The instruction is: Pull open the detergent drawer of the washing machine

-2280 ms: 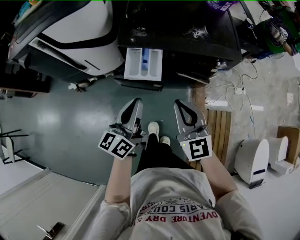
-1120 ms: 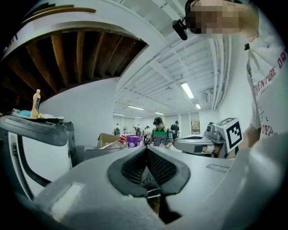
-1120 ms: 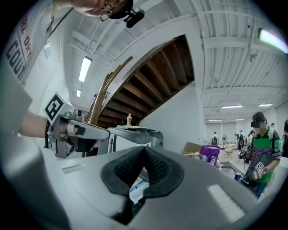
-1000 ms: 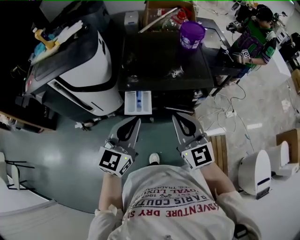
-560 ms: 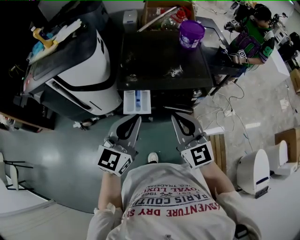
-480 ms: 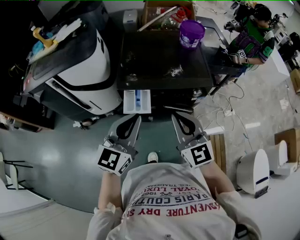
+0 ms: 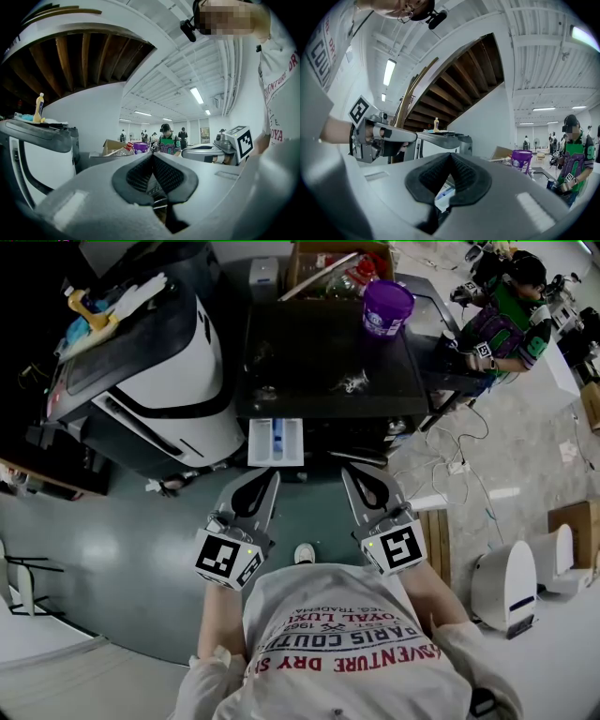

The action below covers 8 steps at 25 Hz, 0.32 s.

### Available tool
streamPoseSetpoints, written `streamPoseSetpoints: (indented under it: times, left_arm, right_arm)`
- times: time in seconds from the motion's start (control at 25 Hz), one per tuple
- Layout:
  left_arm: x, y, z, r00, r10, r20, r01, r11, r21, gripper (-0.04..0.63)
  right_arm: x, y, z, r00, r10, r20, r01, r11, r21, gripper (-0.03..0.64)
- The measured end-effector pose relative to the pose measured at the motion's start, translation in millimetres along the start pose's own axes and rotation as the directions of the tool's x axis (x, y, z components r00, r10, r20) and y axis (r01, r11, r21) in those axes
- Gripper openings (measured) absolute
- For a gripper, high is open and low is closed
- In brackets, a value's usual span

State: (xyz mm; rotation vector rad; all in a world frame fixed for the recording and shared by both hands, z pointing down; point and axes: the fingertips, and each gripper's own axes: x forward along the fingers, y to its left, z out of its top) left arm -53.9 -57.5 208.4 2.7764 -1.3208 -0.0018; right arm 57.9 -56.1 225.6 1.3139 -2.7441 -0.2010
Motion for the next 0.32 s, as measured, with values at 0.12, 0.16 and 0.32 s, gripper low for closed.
streamPoseSetpoints:
  times: [0.12,0.16,0.32]
  left_arm:
    - [0.6,2.2,-1.3,1.000,0.005,0.008,-0.005,1.000,-0.003,0.003]
    - [1.2,2.3,0.2,1.000,0.007,0.008,-0.007,1.000,-0.006,0.003]
    - [3.7,2.8,2.3,1.000,0.006,0.014,-0.005,1.000,-0.014,0.003]
  right_arm:
    - [0.4,-1.6,1.0,1.000,-0.001,0.000,0.001,1.000,-0.002,0.000]
    - [0.7,-2.1,1.4,1.000,0.000,0.001,0.000,1.000,-0.003,0.000]
    - [2.0,-3.7,1.5,1.000,0.001,-0.002,-0.001,1.000,0.000,0.000]
